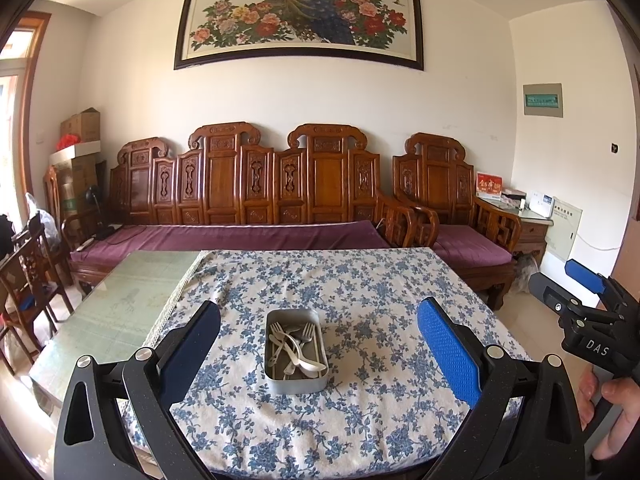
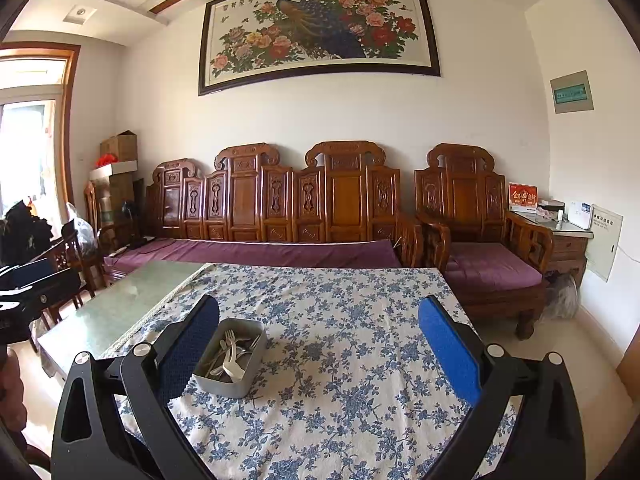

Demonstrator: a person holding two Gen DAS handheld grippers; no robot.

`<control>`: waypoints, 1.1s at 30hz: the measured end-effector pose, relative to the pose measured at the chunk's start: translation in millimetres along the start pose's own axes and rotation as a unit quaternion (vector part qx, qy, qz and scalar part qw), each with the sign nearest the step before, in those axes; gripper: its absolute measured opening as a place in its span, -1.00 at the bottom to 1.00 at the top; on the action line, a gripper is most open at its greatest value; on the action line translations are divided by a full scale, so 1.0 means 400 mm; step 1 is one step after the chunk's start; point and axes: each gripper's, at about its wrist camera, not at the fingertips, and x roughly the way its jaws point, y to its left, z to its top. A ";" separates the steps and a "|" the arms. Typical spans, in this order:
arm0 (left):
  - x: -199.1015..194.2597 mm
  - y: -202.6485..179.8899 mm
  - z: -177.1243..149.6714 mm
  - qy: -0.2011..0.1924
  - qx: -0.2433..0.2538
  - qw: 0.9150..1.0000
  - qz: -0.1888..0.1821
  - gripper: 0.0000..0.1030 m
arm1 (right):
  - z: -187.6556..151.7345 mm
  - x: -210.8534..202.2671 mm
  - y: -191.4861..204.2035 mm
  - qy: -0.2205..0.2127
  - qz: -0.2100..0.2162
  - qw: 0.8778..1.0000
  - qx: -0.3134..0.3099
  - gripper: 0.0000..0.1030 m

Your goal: Organize utensils

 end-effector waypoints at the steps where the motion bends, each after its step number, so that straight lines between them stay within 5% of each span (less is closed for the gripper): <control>1: 0.000 0.000 0.000 0.000 0.000 1.000 0.000 0.85 | 0.001 -0.001 0.000 0.000 0.000 1.000 0.000 0.95; 33: 0.006 0.001 -0.010 0.002 0.001 1.000 -0.003 0.85 | -0.018 0.009 0.004 0.002 0.002 1.000 0.002 0.95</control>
